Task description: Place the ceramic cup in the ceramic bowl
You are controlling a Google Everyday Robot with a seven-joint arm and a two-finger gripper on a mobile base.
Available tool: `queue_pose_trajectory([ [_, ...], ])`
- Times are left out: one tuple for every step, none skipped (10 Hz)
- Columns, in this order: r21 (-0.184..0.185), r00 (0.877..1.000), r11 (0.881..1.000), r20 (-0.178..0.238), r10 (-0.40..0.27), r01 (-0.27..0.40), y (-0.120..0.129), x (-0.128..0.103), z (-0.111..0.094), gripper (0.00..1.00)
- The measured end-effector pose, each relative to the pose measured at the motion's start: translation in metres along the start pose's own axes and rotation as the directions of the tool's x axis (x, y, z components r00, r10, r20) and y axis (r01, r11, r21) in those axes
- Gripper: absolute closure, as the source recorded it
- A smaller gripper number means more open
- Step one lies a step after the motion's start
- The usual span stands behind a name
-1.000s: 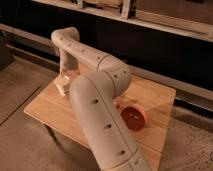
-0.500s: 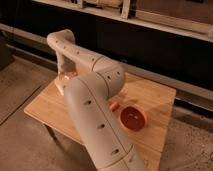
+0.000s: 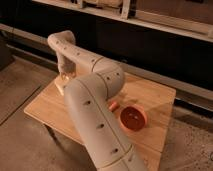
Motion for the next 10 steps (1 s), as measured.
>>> queue_pose_trajectory([
  [-0.001, 1.0, 1.0, 0.002, 0.0, 0.0, -0.001, 0.0, 0.0, 0.95],
  [-0.002, 1.0, 1.0, 0.004, 0.0, 0.0, -0.002, 0.0, -0.001, 0.99],
  [0.0, 1.0, 1.0, 0.007, 0.0, 0.0, -0.003, 0.001, -0.002, 1.0],
  [0.003, 1.0, 1.0, 0.011, 0.009, -0.009, -0.004, 0.001, -0.005, 1.0],
  [0.005, 0.999, 1.0, 0.021, 0.025, -0.025, -0.005, 0.002, -0.011, 1.0],
  [0.007, 0.999, 0.999, 0.03, 0.042, -0.042, -0.006, 0.003, -0.017, 1.0],
  [0.011, 0.997, 0.998, 0.045, 0.067, -0.067, -0.009, 0.007, -0.027, 1.0],
  [0.016, 0.995, 0.996, 0.056, 0.087, -0.088, -0.012, 0.012, -0.035, 1.0],
  [0.017, 0.991, 0.994, 0.072, 0.109, -0.111, -0.017, 0.017, -0.044, 1.0],
  [0.022, 0.987, 0.99, 0.089, 0.135, -0.137, -0.024, 0.027, -0.053, 1.0],
])
